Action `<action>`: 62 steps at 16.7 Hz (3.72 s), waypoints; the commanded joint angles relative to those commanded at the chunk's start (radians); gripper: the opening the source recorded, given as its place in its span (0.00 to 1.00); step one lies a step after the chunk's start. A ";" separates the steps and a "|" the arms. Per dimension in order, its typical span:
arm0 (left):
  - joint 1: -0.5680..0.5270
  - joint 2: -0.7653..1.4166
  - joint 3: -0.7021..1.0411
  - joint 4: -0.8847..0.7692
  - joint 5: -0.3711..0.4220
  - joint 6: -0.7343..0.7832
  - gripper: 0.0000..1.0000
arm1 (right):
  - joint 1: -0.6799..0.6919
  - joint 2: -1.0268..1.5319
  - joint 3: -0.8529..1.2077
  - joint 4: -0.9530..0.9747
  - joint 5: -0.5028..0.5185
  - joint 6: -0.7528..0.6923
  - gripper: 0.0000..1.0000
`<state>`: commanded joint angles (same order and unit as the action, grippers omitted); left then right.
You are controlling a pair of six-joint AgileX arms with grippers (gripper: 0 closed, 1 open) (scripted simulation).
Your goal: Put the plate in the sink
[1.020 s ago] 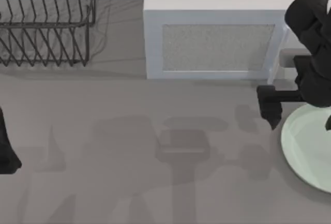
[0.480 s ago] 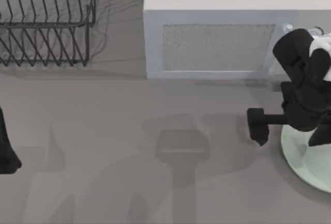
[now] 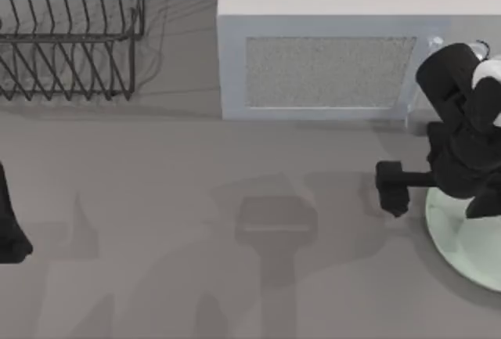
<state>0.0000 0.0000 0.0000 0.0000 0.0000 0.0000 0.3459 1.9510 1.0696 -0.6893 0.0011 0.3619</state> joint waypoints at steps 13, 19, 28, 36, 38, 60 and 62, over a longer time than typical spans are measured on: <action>0.000 0.000 0.000 0.000 0.000 0.000 1.00 | 0.000 0.000 0.000 0.000 0.000 0.000 0.00; 0.000 0.000 0.000 0.000 0.000 0.000 1.00 | 0.000 0.000 0.000 0.000 0.000 0.000 0.00; 0.000 0.000 0.000 0.000 0.000 0.000 1.00 | 0.072 -0.062 0.226 -0.272 0.029 -0.052 0.00; 0.000 0.000 0.000 0.000 0.000 0.000 1.00 | 0.053 -0.085 0.751 -0.823 0.030 -0.053 0.00; 0.000 0.000 0.000 0.000 0.000 0.000 1.00 | 0.023 -0.093 0.874 -0.920 0.020 -0.037 0.00; 0.000 0.000 0.000 0.000 0.000 0.000 1.00 | -0.354 0.362 1.443 -1.035 0.061 -0.259 0.00; 0.000 0.000 0.000 0.000 0.000 0.000 1.00 | -0.388 0.481 1.555 -1.042 0.053 -0.310 0.00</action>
<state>0.0000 0.0000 0.0000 0.0000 0.0000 0.0000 -0.0425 2.4319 2.6249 -1.7311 0.0539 0.0517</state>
